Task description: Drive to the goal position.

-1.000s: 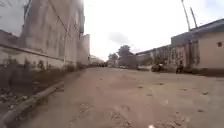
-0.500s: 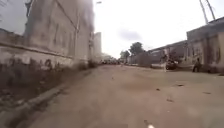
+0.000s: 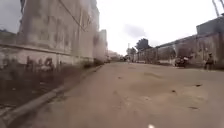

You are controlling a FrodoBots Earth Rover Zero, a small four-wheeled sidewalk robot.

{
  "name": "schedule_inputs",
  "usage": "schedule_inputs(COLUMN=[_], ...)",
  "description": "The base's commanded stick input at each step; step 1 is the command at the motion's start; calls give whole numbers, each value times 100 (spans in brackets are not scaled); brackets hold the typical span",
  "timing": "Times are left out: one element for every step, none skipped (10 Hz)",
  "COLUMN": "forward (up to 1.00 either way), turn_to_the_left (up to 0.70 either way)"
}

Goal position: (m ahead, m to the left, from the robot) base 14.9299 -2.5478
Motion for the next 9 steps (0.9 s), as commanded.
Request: schedule_inputs(forward=[70, 70, 70, 70, 70, 70, 70, 70, 70], turn_to_the_left=[12, 11, 4, 5, 6, 4, 3, 3, 3])
